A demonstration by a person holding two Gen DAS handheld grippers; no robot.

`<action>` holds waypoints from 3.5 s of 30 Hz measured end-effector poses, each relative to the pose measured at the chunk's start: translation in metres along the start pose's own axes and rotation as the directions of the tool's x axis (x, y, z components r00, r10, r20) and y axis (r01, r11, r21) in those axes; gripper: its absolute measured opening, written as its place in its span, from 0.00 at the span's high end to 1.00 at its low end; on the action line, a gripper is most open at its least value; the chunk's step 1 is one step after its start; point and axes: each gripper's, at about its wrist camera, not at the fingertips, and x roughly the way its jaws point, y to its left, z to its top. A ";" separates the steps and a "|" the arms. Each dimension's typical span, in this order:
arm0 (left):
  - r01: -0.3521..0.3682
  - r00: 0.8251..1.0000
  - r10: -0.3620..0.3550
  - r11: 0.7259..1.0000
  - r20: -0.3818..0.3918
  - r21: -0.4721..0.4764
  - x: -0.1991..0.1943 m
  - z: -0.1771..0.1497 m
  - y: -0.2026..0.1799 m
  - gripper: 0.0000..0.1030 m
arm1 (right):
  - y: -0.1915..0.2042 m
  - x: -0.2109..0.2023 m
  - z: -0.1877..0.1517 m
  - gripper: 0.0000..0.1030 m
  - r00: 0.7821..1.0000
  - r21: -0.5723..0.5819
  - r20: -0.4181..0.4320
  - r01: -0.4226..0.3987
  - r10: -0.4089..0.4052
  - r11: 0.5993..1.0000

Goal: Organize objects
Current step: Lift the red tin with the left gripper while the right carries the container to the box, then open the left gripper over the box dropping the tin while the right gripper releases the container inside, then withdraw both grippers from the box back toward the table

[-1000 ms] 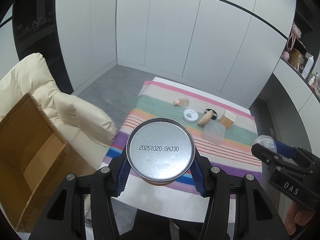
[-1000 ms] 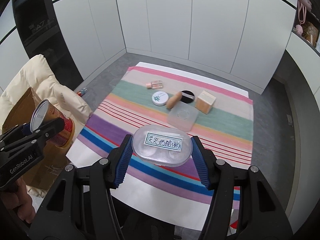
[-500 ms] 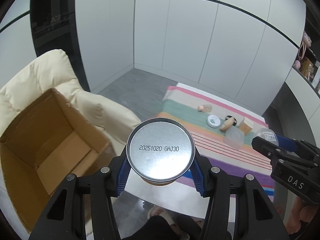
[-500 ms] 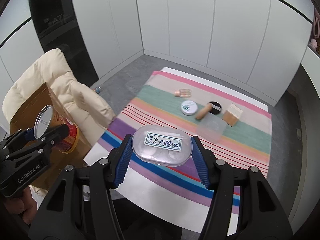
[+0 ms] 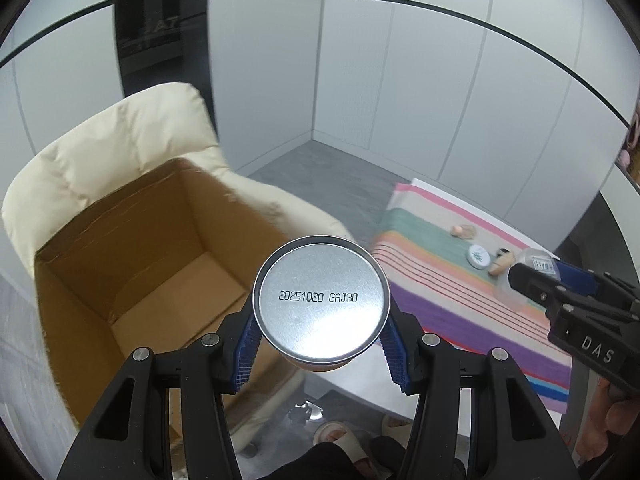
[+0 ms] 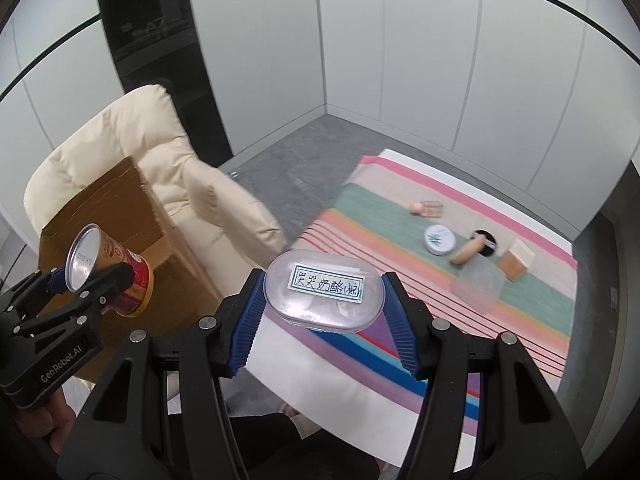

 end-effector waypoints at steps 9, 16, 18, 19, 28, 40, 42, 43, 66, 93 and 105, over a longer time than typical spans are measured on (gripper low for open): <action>-0.060 0.998 0.060 0.997 -0.005 -0.057 -0.010 -0.007 0.051 0.48 | 0.059 0.008 0.006 0.41 0.998 -0.087 0.000 -0.062 0.062 0.994; -0.112 0.994 0.112 0.988 -0.009 -0.107 -0.020 -0.014 0.089 0.47 | 0.104 0.013 0.005 0.41 0.994 -0.146 -0.007 -0.111 0.111 0.983; -0.127 0.992 0.127 0.985 -0.013 -0.113 -0.022 -0.016 0.098 0.47 | 0.117 0.013 0.006 0.41 0.992 -0.162 -0.008 -0.127 0.128 0.979; -0.136 0.991 0.134 0.984 -0.019 -0.117 -0.022 -0.019 0.102 0.47 | 0.122 0.012 0.006 0.41 0.991 -0.170 -0.008 -0.135 0.136 0.976; -0.175 0.984 0.171 0.972 -0.038 -0.156 -0.026 -0.030 0.136 0.32 | 0.166 0.023 0.005 0.41 0.985 -0.230 -0.036 -0.173 0.170 0.958; -0.324 0.943 0.334 0.911 -0.005 -0.256 -0.059 -0.041 0.186 0.00 | 0.217 0.037 0.000 0.41 0.979 -0.290 -0.068 -0.206 0.194 0.935; -0.324 0.943 0.333 0.908 -0.013 -0.265 -0.061 -0.043 0.190 0.00 | 0.226 0.037 -0.002 0.41 0.978 -0.300 -0.064 -0.208 0.197 0.931; -0.324 0.943 0.332 0.906 -0.017 -0.272 -0.062 -0.045 0.193 0.00 | 0.228 0.037 -0.002 0.41 0.978 -0.303 -0.061 -0.207 0.198 0.930; -0.315 0.947 0.319 0.911 -0.028 -0.265 -0.044 -0.037 0.186 0.00 | 0.201 0.037 0.003 0.00 0.988 -0.236 -0.004 -0.152 0.155 0.960; -0.210 0.977 0.211 0.973 0.004 -0.100 -0.005 -0.012 0.089 0.00 | 0.094 0.025 0.006 0.00 0.998 -0.116 0.039 -0.037 0.042 0.993; -0.152 0.988 0.152 0.988 -0.008 -0.030 0.014 -0.005 0.035 0.00 | 0.037 0.016 0.000 0.00 0.999 -0.051 0.044 0.021 -0.019 0.998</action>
